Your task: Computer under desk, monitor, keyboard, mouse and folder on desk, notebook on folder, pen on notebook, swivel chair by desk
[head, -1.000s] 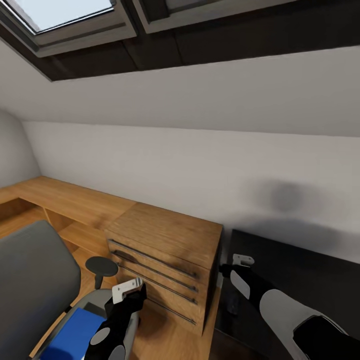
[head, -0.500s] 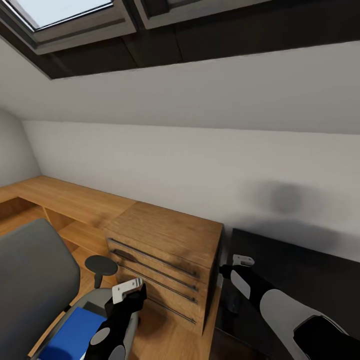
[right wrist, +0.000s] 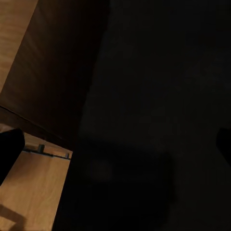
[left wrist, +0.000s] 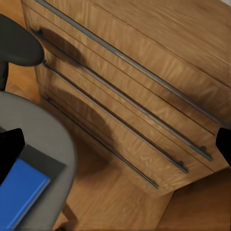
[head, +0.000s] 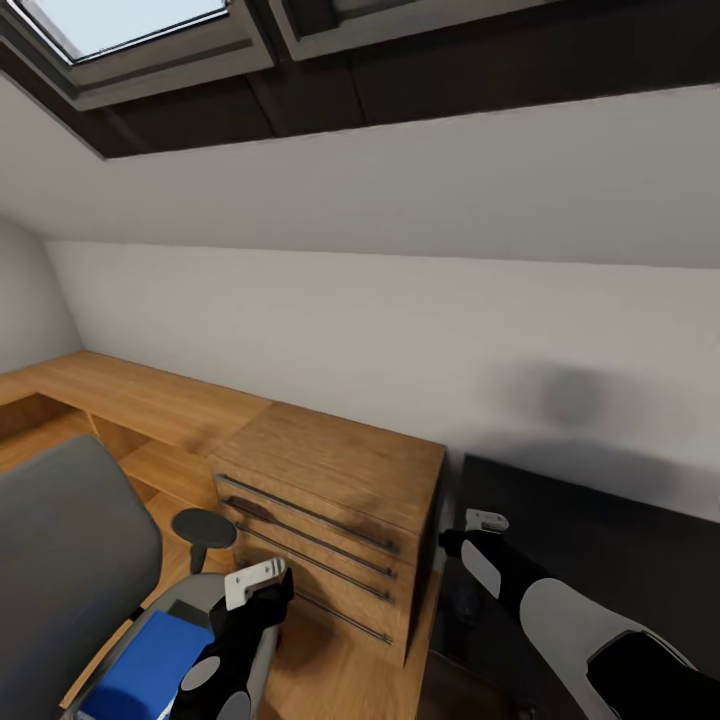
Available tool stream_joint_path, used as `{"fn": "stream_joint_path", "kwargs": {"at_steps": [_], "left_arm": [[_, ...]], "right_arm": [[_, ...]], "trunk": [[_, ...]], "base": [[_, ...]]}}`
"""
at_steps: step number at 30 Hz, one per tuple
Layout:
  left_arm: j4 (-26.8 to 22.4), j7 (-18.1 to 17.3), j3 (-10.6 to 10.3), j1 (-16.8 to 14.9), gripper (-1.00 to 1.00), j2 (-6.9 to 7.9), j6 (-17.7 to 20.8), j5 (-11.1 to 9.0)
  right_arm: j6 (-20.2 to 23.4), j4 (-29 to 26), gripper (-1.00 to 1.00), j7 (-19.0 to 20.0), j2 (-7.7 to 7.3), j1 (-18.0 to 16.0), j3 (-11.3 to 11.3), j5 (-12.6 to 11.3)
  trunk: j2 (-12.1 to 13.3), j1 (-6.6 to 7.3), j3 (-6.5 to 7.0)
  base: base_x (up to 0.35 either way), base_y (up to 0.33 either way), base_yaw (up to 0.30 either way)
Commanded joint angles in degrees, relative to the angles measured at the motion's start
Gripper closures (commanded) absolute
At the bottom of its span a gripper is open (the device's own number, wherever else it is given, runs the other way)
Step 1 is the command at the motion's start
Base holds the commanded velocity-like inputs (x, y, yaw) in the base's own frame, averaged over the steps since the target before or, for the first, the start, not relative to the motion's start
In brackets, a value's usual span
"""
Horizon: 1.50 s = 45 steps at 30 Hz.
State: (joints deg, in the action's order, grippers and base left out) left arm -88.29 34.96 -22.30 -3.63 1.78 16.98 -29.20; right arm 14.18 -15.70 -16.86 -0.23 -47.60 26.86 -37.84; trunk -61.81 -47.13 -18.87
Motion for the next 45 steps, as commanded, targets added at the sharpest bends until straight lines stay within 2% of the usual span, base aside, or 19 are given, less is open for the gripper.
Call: {"fn": "stream_joint_path", "kwargs": {"at_steps": [1, 34, 45], "left_arm": [[-0.1, 0.5, -0.1, -0.1, -1.00, 0.06, 0.2, -0.4], [0.0, 0.5, -0.1, -0.1, -1.00, 0.07, 0.2, -0.6], [-0.5, 0.5, -0.1, -0.1, -1.00, 0.06, -0.1, -1.2]], "right_arm": [[0.3, -0.1, -1.00, -0.4, -0.03, 0.0, 0.3, -0.2], [0.3, -0.1, -1.00, -0.4, 0.14, 0.0, 0.3, -0.2], [1.0, -0.1, -1.00, -0.3, 0.31, 0.0, 0.4, -0.1]], "trunk": [[-0.1, 0.02, -0.07], [-0.1, 0.02, -0.07], [-0.5, -0.20, -0.25]], "base": [[-0.223, 0.000, 0.000], [-0.113, 0.000, 0.000], [-0.016, 0.000, 0.000]]}}
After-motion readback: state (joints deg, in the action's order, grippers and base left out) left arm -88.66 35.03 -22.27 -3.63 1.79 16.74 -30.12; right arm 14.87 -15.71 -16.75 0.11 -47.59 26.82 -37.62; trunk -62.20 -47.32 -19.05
